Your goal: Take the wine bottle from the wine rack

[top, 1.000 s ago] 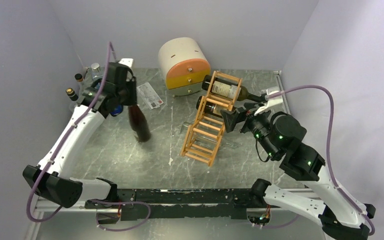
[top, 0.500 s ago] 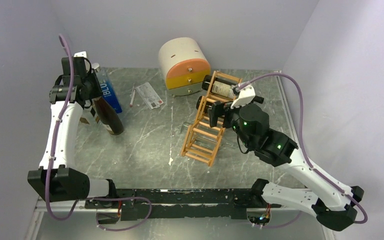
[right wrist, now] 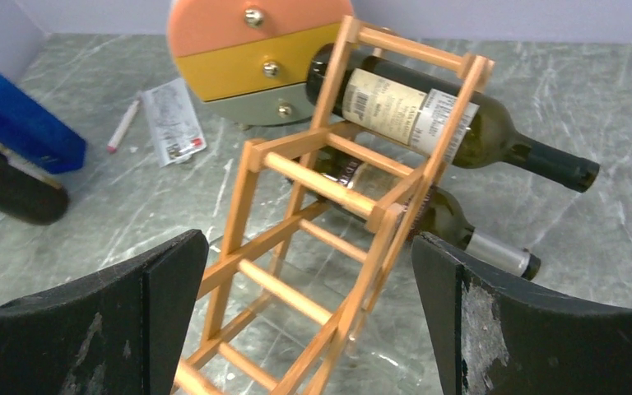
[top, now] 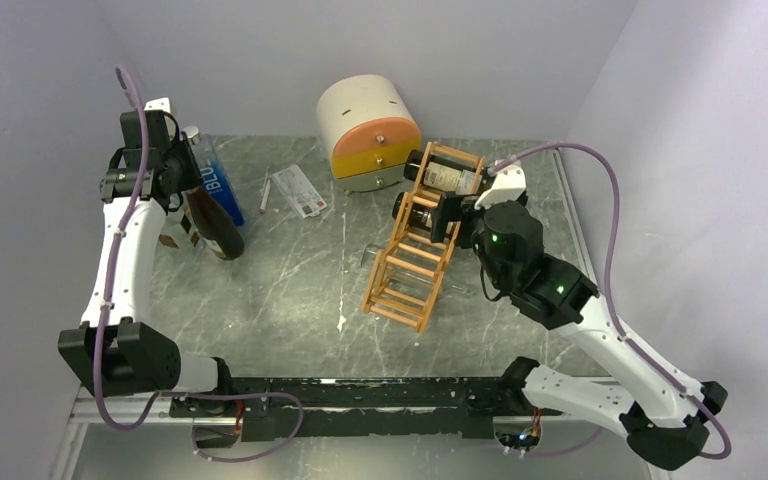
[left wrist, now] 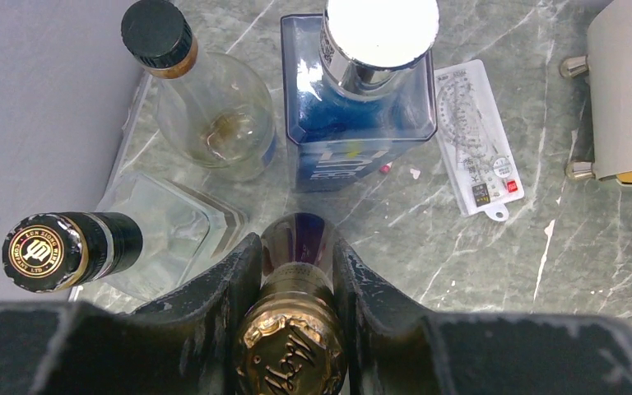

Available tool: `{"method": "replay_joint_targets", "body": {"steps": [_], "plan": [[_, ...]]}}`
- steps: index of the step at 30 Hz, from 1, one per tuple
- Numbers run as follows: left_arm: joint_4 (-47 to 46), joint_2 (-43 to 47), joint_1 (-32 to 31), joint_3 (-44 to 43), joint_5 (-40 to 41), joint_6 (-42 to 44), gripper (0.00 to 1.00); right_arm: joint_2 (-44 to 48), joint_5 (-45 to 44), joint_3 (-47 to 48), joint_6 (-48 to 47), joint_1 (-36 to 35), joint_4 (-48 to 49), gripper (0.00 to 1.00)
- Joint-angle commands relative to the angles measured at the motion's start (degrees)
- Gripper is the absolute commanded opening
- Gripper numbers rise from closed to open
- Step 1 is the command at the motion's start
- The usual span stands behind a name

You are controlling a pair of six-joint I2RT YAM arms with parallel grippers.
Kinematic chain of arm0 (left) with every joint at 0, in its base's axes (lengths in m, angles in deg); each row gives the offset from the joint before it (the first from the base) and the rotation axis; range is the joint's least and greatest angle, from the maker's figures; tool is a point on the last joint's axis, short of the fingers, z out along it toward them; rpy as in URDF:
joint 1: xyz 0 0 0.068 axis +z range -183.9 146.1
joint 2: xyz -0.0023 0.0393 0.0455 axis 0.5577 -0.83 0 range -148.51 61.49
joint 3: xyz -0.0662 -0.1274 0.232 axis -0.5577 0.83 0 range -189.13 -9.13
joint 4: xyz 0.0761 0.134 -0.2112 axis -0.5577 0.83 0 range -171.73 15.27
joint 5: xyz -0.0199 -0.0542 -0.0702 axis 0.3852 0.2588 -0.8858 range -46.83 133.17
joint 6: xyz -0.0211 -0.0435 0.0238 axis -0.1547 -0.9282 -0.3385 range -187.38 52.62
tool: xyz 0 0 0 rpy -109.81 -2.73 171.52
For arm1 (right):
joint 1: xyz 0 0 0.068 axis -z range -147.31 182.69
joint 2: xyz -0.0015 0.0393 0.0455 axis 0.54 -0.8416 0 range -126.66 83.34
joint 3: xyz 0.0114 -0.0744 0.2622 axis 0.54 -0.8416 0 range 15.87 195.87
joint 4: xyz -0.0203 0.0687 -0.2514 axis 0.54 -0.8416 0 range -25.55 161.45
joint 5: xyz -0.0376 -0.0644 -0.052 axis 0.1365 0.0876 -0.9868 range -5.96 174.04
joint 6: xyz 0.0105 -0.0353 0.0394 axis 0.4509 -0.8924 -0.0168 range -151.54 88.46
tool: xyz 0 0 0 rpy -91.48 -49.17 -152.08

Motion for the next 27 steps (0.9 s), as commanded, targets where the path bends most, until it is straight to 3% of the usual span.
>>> {"method": "replay_joint_targets", "body": {"steps": [1, 5, 10, 15, 18, 22, 24, 27], "plan": [[-11.08, 1.68, 0.48, -1.38, -0.71, 0.26, 0.24, -2.42, 7.28, 0.76, 0.93, 8.44, -0.49, 1.0], [-11.77, 3.41, 0.48, 0.63, -1.63, -0.55, 0.53, -6.28, 22.99, 1.17, 3.98, 26.05, -0.86, 1.0], [-11.38, 5.44, 0.5, 1.23, -1.86, -0.54, 0.72, -9.87, 29.38, 1.89, 9.69, 37.0, -1.49, 1.0], [-5.4, 6.65, 0.51, -3.92, -5.26, -1.81, 0.83, -11.95, 37.84, 1.76, 15.46, 47.85, -0.32, 1.0], [-1.33, 8.63, 0.5, -7.54, -11.72, -3.29, 0.85, -12.17, 40.22, 0.99, 19.63, 52.98, 1.51, 1.0], [-3.78, 13.45, 0.43, -4.9, -21.87, -5.72, 0.87, -14.02, 40.46, -0.37, 30.14, 57.43, 2.72, 1.0], [-6.5, 14.59, 0.23, -2.98, -30.61, -6.36, 0.87, -15.97, 39.09, 0.16, 35.34, 57.83, 1.94, 1.0], [-11.34, 15.0, -4.82, 0.26, -35.16, -7.59, 0.89, -18.54, 38.82, -0.09, 42.05, 57.87, 3.44, 1.0]]}}
